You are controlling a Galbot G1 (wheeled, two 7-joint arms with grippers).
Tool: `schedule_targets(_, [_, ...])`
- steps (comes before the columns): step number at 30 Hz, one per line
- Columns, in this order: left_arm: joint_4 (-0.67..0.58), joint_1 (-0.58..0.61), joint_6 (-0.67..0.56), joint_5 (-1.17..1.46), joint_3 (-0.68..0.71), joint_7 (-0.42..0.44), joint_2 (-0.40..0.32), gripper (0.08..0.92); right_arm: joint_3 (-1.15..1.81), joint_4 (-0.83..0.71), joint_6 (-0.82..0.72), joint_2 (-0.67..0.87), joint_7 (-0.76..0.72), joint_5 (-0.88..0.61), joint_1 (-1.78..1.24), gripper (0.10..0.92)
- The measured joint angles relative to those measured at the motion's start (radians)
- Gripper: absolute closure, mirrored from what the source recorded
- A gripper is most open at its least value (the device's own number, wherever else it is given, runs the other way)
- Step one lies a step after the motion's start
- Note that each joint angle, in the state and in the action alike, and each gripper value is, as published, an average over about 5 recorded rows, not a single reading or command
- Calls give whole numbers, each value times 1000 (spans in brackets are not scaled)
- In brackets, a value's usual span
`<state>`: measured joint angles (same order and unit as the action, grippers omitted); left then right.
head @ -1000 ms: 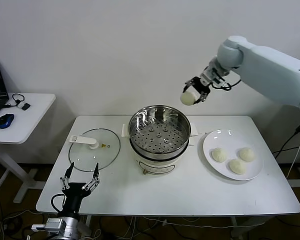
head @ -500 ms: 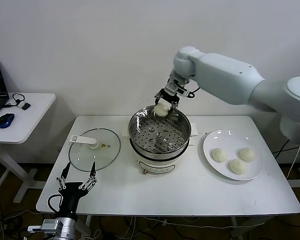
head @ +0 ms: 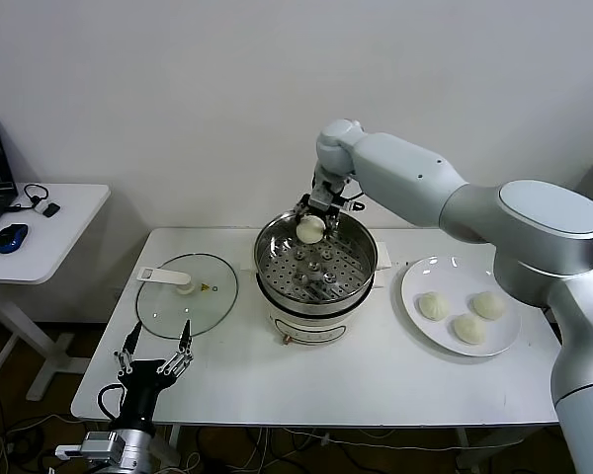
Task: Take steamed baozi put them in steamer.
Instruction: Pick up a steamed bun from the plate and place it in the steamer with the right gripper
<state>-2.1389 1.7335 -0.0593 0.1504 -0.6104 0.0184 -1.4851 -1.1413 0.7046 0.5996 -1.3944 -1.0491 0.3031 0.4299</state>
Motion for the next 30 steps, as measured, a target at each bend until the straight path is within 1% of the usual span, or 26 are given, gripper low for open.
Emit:
schedule_targets(14, [-2, 10, 9, 34, 1, 0, 0, 177, 77, -41, 39, -19, 12, 140, -59, 333])
schedule_targets(17, [-2, 9, 10, 39, 2, 0, 0, 177, 86, -45, 42, -22, 13, 157, -67, 297])
schedule_targets(20, [-2, 8, 11, 42, 2, 0, 0, 177, 93, -48, 46, -23, 14, 170, -72, 236])
schedule_targets(22, [-2, 8, 12, 44, 2, 0, 0, 177, 96, -48, 49, -22, 14, 175, -74, 212])
schedule_targets(27, [-2, 8, 13, 48, 0, -1, 0, 177, 96, -38, 51, -12, 4, 166, -69, 203])
schedule_targets(30, [-2, 7, 14, 49, -1, -1, 0, 177, 82, -19, 39, 1, -9, 124, -56, 203])
